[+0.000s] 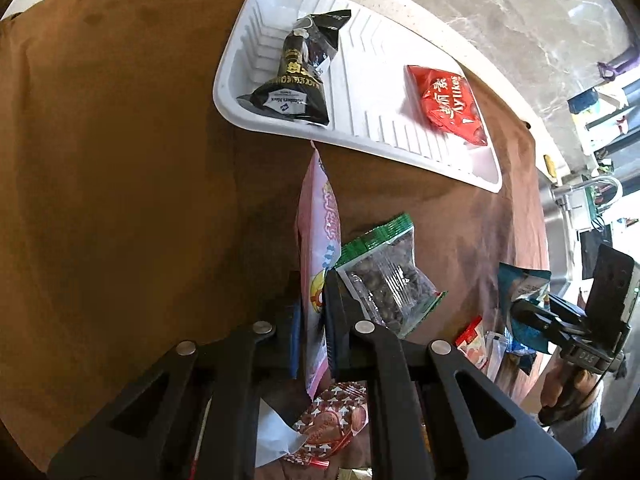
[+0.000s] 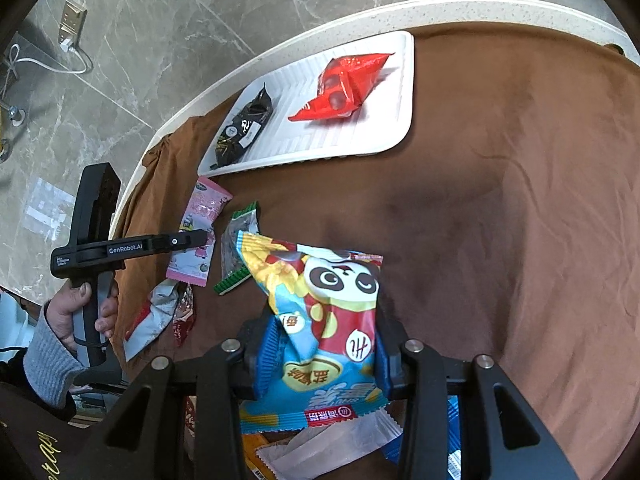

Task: Organize snacks
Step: 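Lower both packets into the white tray and open both grippers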

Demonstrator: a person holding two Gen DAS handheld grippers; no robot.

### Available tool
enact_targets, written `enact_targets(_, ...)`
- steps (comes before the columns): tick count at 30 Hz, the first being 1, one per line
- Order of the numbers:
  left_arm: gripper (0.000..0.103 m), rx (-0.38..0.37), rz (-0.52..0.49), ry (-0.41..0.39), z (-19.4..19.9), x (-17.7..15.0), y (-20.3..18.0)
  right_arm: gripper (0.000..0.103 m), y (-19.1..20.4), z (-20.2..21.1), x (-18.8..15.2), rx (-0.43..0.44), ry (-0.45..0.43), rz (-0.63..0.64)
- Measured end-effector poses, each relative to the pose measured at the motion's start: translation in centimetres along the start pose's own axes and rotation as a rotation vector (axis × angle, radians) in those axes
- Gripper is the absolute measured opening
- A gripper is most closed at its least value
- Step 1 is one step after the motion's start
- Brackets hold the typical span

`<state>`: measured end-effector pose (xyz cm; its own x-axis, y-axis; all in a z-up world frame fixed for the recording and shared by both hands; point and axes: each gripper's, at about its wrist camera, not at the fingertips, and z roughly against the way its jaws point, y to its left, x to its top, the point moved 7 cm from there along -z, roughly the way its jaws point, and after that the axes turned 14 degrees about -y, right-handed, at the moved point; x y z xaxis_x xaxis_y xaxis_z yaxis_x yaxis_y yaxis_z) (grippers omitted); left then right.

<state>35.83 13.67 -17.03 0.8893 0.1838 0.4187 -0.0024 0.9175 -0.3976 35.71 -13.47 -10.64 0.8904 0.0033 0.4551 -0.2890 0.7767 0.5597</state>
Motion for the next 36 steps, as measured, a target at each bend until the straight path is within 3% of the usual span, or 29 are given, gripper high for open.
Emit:
enact_targets(5, 0.007, -0.01, -0.01, 0.002, -0.3, 0.0, -0.3, 0.04, 0.4, -0.2, 0.0, 0.003, -0.011, 0.0)
enact_targets(17, 0.006, -0.154, 0.055, -0.039, 1.0, 1.6, -2.0, 0.04, 0.7, 0.5, 3.1, 0.085, -0.059, -0.095)
enact_targets(27, 0.006, -0.245, 0.053, -0.09, 1.3, 6.7, -3.5, 0.04, 2.9, -1.6, 9.1, 0.144, -0.116, -0.097)
enact_targets(36, 0.006, -0.248, 0.043, -0.116, -2.6, 12.6, -3.7, 0.04, 4.9, -8.4, 14.3, 0.143, -0.107, -0.074)
